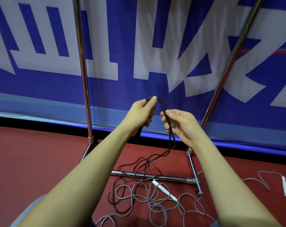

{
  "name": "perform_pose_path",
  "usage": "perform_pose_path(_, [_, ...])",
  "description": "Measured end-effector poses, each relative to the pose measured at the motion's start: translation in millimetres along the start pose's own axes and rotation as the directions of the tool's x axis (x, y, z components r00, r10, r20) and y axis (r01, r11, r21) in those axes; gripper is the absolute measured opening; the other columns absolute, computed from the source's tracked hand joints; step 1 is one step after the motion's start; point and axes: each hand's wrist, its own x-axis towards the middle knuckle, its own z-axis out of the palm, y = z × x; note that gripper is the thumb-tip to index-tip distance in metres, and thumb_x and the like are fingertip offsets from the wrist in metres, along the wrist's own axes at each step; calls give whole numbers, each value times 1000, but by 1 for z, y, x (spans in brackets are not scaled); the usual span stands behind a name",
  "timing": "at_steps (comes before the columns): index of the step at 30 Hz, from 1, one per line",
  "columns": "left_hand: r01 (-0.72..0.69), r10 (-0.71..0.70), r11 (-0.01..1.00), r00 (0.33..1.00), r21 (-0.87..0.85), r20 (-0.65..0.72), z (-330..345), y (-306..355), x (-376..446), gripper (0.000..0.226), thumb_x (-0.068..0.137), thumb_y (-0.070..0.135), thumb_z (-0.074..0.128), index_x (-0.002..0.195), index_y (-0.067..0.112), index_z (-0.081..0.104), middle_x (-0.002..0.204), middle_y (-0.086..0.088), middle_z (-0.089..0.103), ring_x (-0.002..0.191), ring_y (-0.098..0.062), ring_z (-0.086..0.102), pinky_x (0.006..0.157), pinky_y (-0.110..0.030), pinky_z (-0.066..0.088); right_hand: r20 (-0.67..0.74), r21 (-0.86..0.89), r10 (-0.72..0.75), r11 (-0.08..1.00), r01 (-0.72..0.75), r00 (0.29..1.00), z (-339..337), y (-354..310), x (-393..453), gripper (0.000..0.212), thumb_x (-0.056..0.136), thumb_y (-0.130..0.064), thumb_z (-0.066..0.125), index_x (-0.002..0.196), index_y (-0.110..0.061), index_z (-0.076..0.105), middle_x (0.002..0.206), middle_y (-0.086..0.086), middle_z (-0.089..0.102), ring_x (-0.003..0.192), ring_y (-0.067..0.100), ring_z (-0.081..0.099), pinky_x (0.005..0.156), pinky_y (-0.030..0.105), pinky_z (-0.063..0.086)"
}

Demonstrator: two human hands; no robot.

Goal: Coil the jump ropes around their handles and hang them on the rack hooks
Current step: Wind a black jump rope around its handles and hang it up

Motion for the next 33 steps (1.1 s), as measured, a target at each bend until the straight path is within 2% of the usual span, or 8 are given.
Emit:
perform_pose_path(4, [58, -92, 978, 982, -198, -165, -4, 4, 3, 40, 95, 47, 54, 70, 17, 43, 50, 8, 31, 43, -10, 26, 43, -22, 23, 76, -11, 45, 999, -45, 996, 0, -1, -5, 15, 93, -6, 53, 93, 0, 67, 67, 4, 66, 52, 13, 57, 54, 24, 51])
perform_pose_path(8, [116, -207, 890, 964, -441, -164, -8, 7, 0, 48, 80, 46, 74, 62, 21, 37, 51, 6, 26, 45, -11, 21, 41, -22, 19, 207, 11, 75, 997, -78, 975, 12, -3, -10, 16, 92, -3, 52, 96, 2, 66, 69, 4, 68, 53, 11, 59, 55, 22, 51])
perform_pose_path(13, [66, -207, 913, 925, -403, -318, -6, 5, 3, 39, 80, 25, 77, 62, 16, 43, 44, 7, 30, 39, -12, 24, 41, -23, 23, 338, 26, 89, 994, -104, 937, 18, -6, -13, 24, 80, -12, 58, 97, 1, 67, 70, 6, 68, 54, 11, 59, 54, 22, 50])
perform_pose_path(18, [-36, -187, 920, 835, -390, -518, -9, 9, 10, 24, 87, 17, 65, 66, 8, 58, 53, -1, 57, 39, -11, 45, 42, -22, 36, 360, 14, 88, 995, -100, 929, 14, -7, -12, 29, 82, -15, 55, 102, 4, 66, 70, 5, 67, 53, 10, 57, 56, 20, 49])
perform_pose_path(21, [-44, -241, 893, 794, -448, -559, -9, 6, 14, 26, 90, 14, 60, 64, 8, 58, 43, 4, 56, 40, -10, 51, 43, -23, 41, 320, -37, 114, 994, -108, 941, 9, -7, -9, 28, 83, -14, 57, 100, 6, 67, 71, 8, 68, 55, 11, 57, 58, 21, 49])
perform_pose_path(24, [-82, -362, 761, 769, -643, -527, -11, 6, 17, 28, 91, 12, 57, 63, 5, 53, 39, 2, 51, 36, -12, 47, 46, -25, 43, 228, -120, 131, 987, -106, 965, 7, -2, -6, 17, 89, -6, 57, 95, 6, 68, 72, 10, 69, 57, 13, 58, 62, 22, 51])
perform_pose_path(29, [-111, -399, 578, 826, -809, -398, -12, 11, 20, 36, 94, 21, 60, 62, 12, 46, 42, 3, 41, 38, -13, 37, 45, -23, 43, -35, -315, -2, 949, -10, 999, 14, 2, -3, 5, 86, -8, 67, 84, -3, 67, 61, 0, 64, 54, 12, 50, 58, 20, 45])
perform_pose_path(33, [-176, -345, 466, 867, -867, -361, -7, 13, 20, 42, 88, 28, 71, 61, 12, 43, 45, 3, 35, 38, -12, 32, 44, -22, 41, -173, -352, -117, 935, 50, 978, 20, 4, 3, 11, 85, -12, 71, 94, -9, 64, 54, -7, 60, 58, 14, 48, 58, 22, 41])
